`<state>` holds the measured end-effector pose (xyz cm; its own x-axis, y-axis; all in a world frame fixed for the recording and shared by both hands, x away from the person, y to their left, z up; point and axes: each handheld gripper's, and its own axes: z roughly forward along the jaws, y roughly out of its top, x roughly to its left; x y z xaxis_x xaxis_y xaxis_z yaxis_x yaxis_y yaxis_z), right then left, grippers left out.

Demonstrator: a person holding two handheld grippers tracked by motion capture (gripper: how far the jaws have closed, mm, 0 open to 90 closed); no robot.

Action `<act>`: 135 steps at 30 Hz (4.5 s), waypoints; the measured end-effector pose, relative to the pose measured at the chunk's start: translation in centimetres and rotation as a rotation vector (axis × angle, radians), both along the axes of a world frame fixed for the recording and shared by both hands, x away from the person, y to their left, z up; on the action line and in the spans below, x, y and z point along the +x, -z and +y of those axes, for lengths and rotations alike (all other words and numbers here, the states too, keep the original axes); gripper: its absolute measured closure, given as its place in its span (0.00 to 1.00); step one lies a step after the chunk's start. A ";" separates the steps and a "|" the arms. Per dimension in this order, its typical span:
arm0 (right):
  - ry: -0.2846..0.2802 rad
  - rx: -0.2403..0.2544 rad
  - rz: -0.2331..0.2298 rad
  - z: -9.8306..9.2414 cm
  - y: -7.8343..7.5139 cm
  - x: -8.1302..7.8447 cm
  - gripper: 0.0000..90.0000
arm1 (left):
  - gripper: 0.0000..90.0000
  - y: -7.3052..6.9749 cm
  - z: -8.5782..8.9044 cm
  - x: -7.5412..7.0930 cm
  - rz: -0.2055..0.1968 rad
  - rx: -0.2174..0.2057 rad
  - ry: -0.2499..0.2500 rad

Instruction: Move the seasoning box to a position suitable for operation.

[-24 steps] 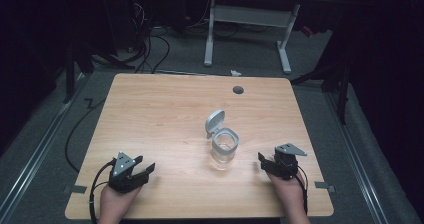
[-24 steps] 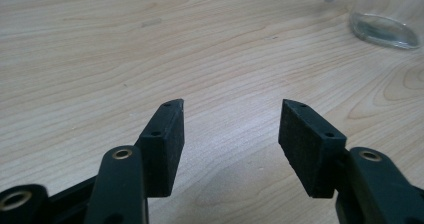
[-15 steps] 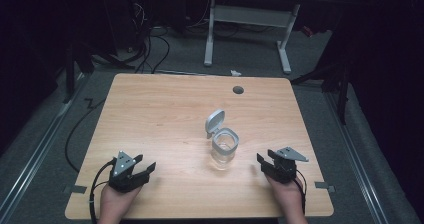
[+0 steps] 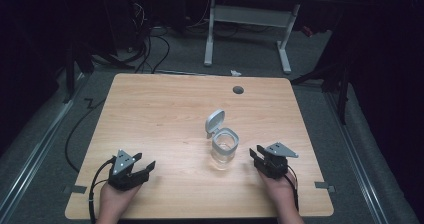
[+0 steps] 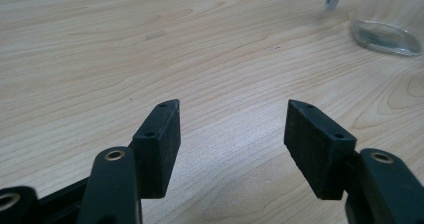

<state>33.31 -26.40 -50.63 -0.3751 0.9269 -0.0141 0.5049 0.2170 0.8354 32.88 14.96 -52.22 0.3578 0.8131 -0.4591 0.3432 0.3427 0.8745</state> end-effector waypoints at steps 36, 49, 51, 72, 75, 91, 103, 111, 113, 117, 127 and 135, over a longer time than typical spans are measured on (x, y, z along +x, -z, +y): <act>-0.105 -0.007 -0.009 3.7 -0.8 4.1 1.00 | 0.35 0.4 -0.5 -0.3 0.024 -0.021 0.033; -0.152 -0.008 -0.031 4.7 -1.3 2.7 1.00 | 0.37 0.7 -0.5 -0.1 0.029 -0.012 0.039; -0.160 -0.004 -0.034 4.8 -1.3 2.5 1.00 | 0.38 0.6 -0.6 -0.2 0.023 -0.015 0.040; -0.225 0.007 -0.011 7.8 0.3 1.3 0.99 | 0.41 0.2 -1.9 -1.1 0.019 -0.027 0.105; -0.228 0.005 -0.002 7.8 0.4 1.5 0.98 | 0.41 0.0 -2.3 -1.4 0.016 -0.037 0.118; -0.148 0.063 0.013 4.4 0.6 -0.4 0.97 | 0.54 0.3 -7.5 -2.9 0.004 -0.039 0.199; -0.119 0.103 -0.026 2.8 0.1 -0.9 0.97 | 0.87 0.6 -12.9 -2.5 0.045 -0.042 0.254; -0.141 0.097 -0.066 3.4 -1.2 0.9 1.00 | 0.93 0.7 -15.3 -2.2 0.038 -0.030 0.283; -0.142 0.103 -0.061 3.7 -1.3 1.8 1.00 | 0.94 1.0 -15.4 -1.9 0.034 -0.035 0.265; -0.152 0.089 -0.065 4.6 -2.0 3.4 1.00 | 0.94 1.0 -15.4 -2.1 0.015 -0.056 0.255; -0.151 0.083 -0.078 6.4 -3.7 6.2 1.00 | 0.94 0.9 -15.1 -2.0 0.016 -0.089 0.247; -0.148 0.078 -0.110 7.7 -5.3 8.0 1.00 | 0.93 0.9 -15.0 -2.1 0.014 -0.091 0.255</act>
<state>41.29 -18.66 -45.29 -0.5077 0.8615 0.0070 0.3767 0.2147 0.9011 30.80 -0.08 -53.16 0.5393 0.6524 -0.5325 0.4401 0.3208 0.8387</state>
